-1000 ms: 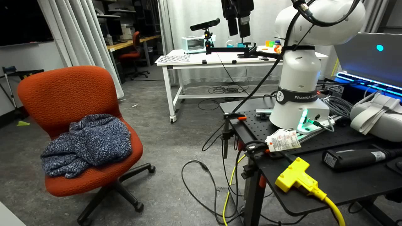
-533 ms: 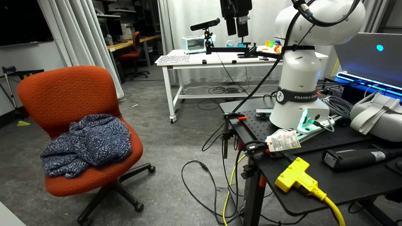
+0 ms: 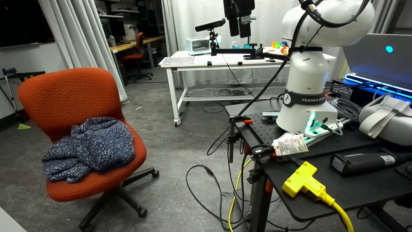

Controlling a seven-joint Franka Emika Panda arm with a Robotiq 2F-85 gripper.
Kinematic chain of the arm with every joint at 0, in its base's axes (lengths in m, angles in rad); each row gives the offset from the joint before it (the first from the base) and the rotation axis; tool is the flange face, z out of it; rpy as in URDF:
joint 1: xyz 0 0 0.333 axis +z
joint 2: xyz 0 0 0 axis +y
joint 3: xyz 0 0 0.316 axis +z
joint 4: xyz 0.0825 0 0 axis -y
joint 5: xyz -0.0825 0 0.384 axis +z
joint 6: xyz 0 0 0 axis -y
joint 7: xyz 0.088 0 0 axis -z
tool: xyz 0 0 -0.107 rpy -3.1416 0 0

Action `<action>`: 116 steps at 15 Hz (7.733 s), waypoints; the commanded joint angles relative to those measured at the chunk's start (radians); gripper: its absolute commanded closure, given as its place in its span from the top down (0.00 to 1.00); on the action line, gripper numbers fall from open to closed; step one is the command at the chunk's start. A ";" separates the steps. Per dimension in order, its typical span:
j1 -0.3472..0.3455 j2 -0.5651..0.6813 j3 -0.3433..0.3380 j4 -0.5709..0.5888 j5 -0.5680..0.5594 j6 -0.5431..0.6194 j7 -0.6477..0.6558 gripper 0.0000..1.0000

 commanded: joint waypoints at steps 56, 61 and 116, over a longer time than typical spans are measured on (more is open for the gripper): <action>0.000 1.040 0.002 0.446 0.159 0.703 -0.238 1.00; -0.054 1.170 0.062 0.548 0.448 0.671 -0.493 1.00; -0.017 1.900 0.208 1.196 0.314 0.760 -0.409 1.00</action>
